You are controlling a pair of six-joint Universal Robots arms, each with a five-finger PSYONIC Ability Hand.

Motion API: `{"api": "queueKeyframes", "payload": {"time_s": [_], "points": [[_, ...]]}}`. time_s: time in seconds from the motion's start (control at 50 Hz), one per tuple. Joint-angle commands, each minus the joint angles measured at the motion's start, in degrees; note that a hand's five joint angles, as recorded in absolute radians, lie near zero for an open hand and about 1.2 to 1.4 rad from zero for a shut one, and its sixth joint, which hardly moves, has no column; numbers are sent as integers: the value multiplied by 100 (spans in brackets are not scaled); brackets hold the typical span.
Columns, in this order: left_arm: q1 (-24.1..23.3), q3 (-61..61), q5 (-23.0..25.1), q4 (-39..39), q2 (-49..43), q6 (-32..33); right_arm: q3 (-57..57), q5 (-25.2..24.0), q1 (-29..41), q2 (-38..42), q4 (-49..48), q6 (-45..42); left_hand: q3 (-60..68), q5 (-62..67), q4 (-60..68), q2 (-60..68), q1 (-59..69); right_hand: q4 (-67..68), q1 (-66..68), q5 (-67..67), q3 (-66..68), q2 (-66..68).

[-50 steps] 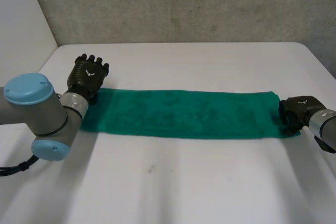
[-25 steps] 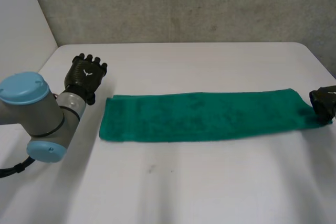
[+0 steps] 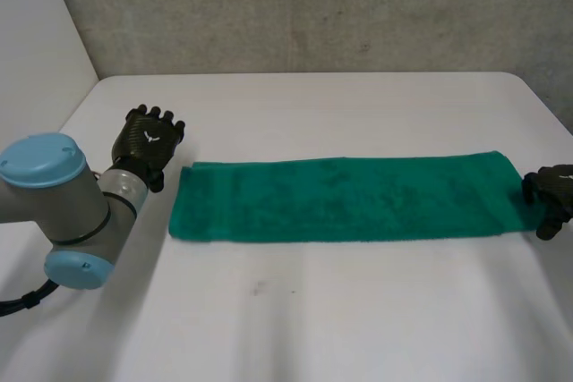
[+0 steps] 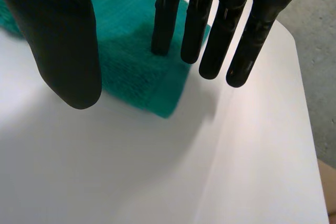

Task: Fold the towel.

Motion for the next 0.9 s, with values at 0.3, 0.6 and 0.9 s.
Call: {"api": "queueKeyframes", "payload": {"time_s": [0.3, 0.6, 0.9], "points": [[12, -182, -1, -12, 267, -93, -645, 1132, 44, -202, -646, -347, -137, -86, -131, -141, -220, 4376, 4908, 4351, 4380, 4384], [223, -419, -106, -4, 636, -532, -1489, 63, 3910, -274, -909, -365, -171, -119, -165, -175, -253, 4376, 4908, 4351, 4380, 4384], [92, -613, -159, -4, 777, -638, -1595, -1251, 5363, 1089, -1235, -795, -171, -119, -165, -175, -253, 1619, 2151, 1594, 1624, 1627]]}}
